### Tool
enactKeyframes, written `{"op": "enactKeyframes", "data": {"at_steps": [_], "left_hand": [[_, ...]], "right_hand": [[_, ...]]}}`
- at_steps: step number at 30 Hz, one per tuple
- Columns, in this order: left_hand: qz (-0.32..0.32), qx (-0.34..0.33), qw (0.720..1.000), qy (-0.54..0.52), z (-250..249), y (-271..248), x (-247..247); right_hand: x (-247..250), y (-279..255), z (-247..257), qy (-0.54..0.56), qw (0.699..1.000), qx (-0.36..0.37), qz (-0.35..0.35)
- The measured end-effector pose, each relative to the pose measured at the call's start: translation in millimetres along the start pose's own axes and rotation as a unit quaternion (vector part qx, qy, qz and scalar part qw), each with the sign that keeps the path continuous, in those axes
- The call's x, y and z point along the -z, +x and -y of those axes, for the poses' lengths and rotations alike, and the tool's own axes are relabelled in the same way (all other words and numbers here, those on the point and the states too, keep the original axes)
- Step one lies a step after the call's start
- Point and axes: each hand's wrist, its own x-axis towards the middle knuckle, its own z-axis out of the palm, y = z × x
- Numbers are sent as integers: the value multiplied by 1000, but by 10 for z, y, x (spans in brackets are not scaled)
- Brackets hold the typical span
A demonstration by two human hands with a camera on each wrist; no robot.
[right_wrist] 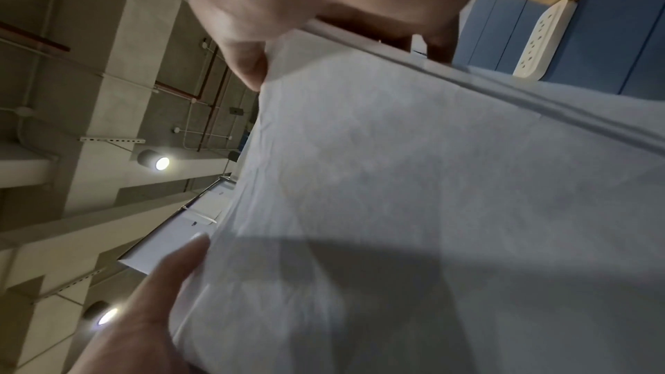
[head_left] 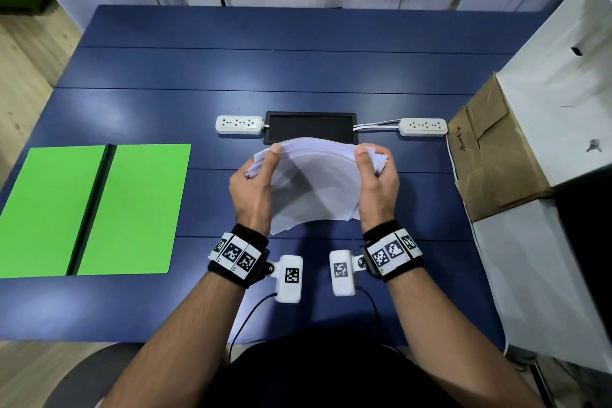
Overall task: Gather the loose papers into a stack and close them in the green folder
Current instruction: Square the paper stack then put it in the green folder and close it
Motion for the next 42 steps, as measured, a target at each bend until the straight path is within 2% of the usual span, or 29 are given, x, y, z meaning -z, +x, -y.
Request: {"op": "enactKeyframes", "data": {"at_steps": [3, 11, 13, 15, 17, 20, 26, 31, 38, 40, 42], "left_hand": [[-27, 15, 1000, -6, 34, 52, 58], [-2, 41, 999, 13, -21, 22, 33], [-27, 27, 999, 7, -4, 35, 36], [-42, -15, 999, 2, 28, 47, 53], [-28, -48, 998, -14, 18, 34, 58], [-8, -57, 998, -6, -1, 9, 36], [-12, -44, 999, -18, 112, 73, 64], [-11, -66, 998, -21, 120, 43, 64], [88, -28, 996, 14, 254, 55, 221], [95, -5, 995, 17, 308, 77, 241], [96, 11, 995, 7, 336, 87, 244]], "right_hand": [[13, 20, 5, 0, 1000, 0, -12], [-11, 21, 44, -28, 999, 21, -29], [-10, 27, 35, -26, 999, 17, -35], [1, 39, 38, -24, 999, 14, -39], [1, 45, 50, -28, 999, 15, -37], [-15, 37, 69, -36, 998, 24, -37], [-32, -5, 77, -88, 996, 25, 3], [-26, 12, 59, -106, 992, 59, 15], [139, 65, -4, -93, 988, 53, 115], [203, 134, -106, -113, 985, 51, 121], [250, 220, -237, -106, 987, 15, 122]]}}
